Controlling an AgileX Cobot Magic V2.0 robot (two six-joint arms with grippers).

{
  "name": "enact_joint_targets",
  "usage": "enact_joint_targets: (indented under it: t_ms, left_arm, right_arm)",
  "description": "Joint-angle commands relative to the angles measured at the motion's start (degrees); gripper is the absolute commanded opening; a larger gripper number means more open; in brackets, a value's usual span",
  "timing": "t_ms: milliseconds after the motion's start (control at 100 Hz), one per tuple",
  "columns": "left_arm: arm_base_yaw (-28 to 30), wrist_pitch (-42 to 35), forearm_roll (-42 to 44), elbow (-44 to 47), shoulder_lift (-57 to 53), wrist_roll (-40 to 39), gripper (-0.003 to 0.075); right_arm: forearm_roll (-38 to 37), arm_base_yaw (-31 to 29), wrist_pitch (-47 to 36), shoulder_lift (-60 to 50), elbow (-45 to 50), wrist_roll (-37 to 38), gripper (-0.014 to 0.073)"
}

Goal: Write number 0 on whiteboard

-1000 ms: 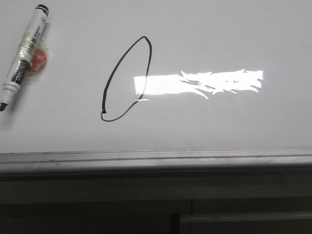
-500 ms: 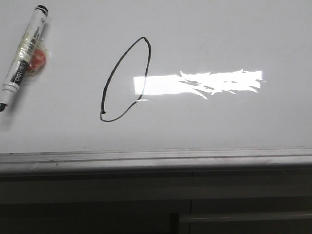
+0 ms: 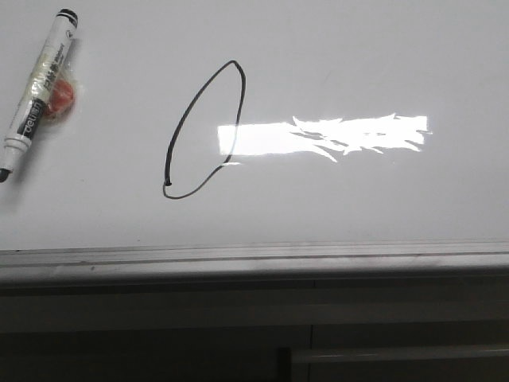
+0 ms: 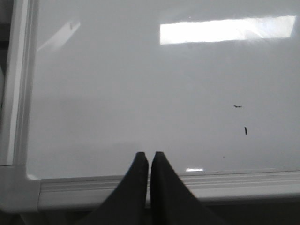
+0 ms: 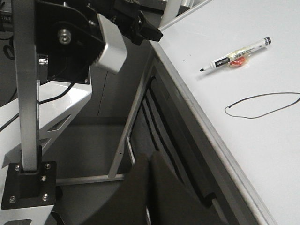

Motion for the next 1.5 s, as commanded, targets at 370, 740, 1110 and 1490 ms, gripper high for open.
enact_joint_targets:
  t_ms: [370,740,1110,1490]
  left_arm:
    - [-0.6,-4.5,-0.5,1.8,-1.7,0.1,-0.0020]
    - [-0.6,-4.5,-0.5,1.8,-1.7,0.1,-0.0020]
    - [-0.6,-4.5,-0.5,1.8,-1.7,0.1,-0.0020]
    - [-0.6,-4.5,-0.5,1.8,-1.7,0.1,-0.0020]
  right_arm:
    - [1.2,-0.2,-3.6,0.1,-1.2,-0.1,-0.0069]
    - [1.2,-0.2,-3.6,0.1,-1.2,-0.1,-0.0069]
    - [8.0,-0.4,-26.5,0.1,3.3,0.4,-0.0069]
    - [-17.7,-12.2,-49.7,0.1,26.2,46.6,-0.0069]
